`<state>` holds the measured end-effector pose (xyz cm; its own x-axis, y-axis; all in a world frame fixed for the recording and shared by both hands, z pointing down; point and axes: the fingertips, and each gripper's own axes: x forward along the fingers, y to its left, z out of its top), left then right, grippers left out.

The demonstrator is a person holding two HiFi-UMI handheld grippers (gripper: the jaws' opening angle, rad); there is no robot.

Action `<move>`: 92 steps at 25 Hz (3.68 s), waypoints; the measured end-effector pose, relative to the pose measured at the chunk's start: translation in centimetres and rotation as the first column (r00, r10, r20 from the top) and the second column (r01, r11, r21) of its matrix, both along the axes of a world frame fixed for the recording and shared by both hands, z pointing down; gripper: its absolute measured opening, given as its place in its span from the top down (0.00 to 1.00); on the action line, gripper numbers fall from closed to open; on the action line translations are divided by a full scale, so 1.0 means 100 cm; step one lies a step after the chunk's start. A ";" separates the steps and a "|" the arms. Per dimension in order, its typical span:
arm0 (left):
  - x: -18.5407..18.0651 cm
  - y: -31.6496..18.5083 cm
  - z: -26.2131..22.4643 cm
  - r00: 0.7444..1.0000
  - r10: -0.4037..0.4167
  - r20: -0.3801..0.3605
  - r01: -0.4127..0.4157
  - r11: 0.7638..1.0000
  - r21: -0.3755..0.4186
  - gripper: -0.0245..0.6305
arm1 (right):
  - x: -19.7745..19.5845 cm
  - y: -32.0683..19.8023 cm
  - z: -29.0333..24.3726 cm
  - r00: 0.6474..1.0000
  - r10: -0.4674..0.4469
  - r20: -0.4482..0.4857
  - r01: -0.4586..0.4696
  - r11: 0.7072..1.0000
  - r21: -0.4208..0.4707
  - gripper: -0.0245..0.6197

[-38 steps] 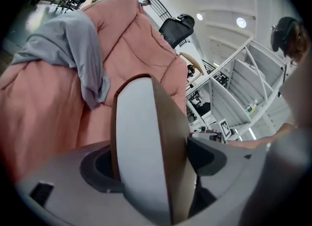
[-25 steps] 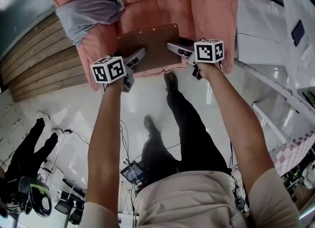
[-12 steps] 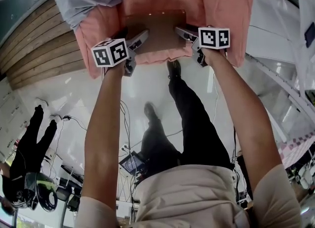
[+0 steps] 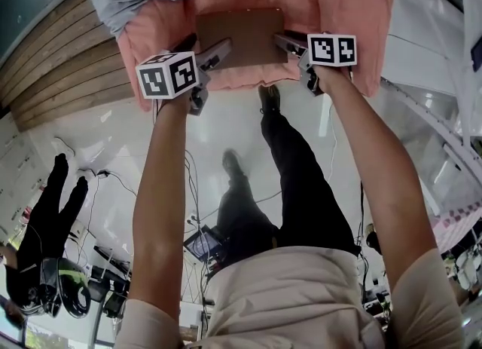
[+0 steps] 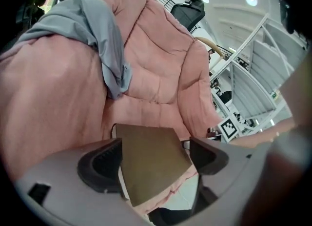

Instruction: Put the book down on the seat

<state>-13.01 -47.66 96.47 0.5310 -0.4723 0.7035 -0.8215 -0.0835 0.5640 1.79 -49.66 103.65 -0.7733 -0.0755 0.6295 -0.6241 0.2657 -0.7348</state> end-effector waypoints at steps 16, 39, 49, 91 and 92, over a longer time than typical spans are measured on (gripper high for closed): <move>-0.029 0.001 -0.079 0.999 0.025 0.035 -0.027 0.997 0.068 0.35 | -0.006 0.013 -0.035 0.999 0.001 -0.036 -0.001 1.000 0.004 0.66; -0.046 0.051 -0.371 1.000 -0.007 -0.007 0.009 0.893 0.451 0.57 | -0.040 0.033 -0.333 0.989 0.009 0.147 -0.065 0.922 0.382 0.84; -0.047 0.118 -0.541 0.999 0.005 -0.033 0.018 0.748 0.663 0.91 | -0.061 0.087 -0.545 0.957 -0.110 0.268 -0.091 0.766 0.637 0.98; -0.030 0.366 -0.817 0.987 0.062 0.148 -0.160 0.310 0.937 0.94 | -0.060 0.337 -0.878 0.954 -0.300 0.016 0.065 0.260 0.963 0.98; -0.030 0.367 -0.817 0.987 0.062 0.148 -0.160 0.310 0.937 0.94 | -0.060 0.338 -0.878 0.954 -0.301 0.016 0.066 0.261 0.963 0.98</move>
